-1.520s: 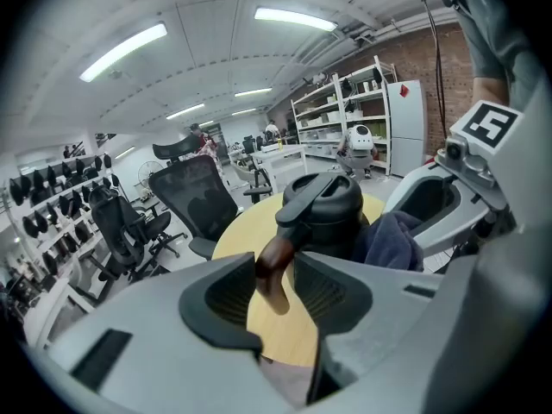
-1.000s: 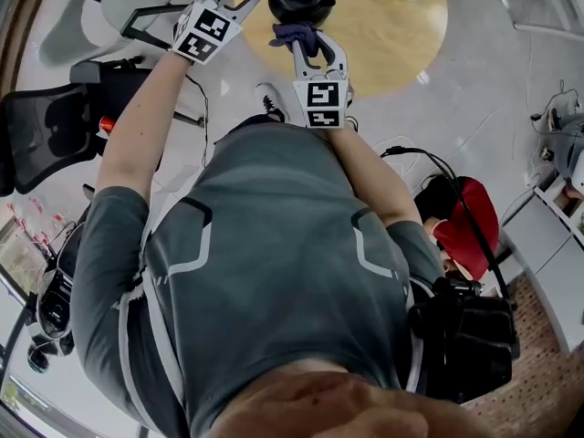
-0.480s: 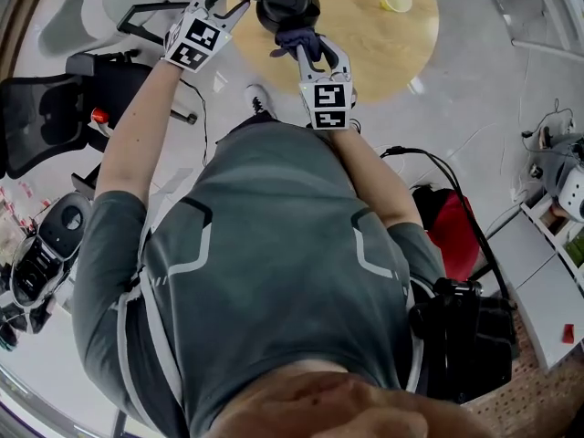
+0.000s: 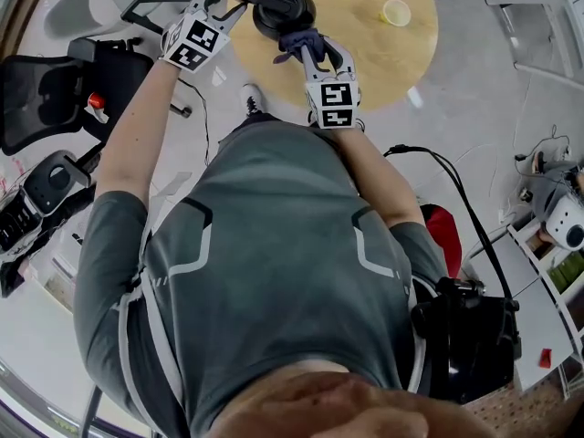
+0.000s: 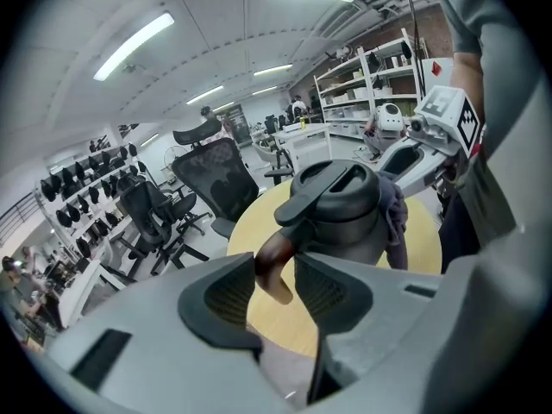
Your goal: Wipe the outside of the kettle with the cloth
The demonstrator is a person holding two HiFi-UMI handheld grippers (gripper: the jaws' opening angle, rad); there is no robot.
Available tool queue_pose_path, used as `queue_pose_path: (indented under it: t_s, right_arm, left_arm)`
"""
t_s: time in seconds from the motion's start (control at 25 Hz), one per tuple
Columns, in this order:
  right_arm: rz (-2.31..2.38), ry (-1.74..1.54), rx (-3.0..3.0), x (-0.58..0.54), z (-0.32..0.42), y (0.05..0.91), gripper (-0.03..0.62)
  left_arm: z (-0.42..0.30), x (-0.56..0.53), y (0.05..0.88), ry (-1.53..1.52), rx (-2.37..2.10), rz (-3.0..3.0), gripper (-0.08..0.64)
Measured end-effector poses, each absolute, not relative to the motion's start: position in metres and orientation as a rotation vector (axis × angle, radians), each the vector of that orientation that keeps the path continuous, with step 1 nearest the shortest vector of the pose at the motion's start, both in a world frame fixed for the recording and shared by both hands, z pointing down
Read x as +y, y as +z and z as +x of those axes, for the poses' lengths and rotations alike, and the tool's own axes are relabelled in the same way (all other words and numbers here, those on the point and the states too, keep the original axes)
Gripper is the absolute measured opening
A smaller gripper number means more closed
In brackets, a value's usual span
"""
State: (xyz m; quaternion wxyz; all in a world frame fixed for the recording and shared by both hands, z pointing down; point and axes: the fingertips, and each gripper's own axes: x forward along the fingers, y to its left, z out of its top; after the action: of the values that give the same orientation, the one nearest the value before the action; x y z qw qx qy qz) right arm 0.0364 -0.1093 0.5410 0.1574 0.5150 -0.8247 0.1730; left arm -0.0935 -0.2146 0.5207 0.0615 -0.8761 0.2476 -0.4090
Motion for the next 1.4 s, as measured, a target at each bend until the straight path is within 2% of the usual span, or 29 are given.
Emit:
queue_pose_path:
  t_s: [0.88, 1.4]
  right_arm:
    - [1.190, 0.471, -2.539, -0.159, 0.078, 0.540, 0.133]
    - [0.946, 0.430, -2.607, -0.203, 0.073, 0.545, 0.130]
  left_arm:
    - [-0.091, -0.216, 0.520, -1.278, 0.880, -2.553, 0.149]
    - [-0.094, -0.221, 0.519, -1.295, 0.935, -2.490, 0.147]
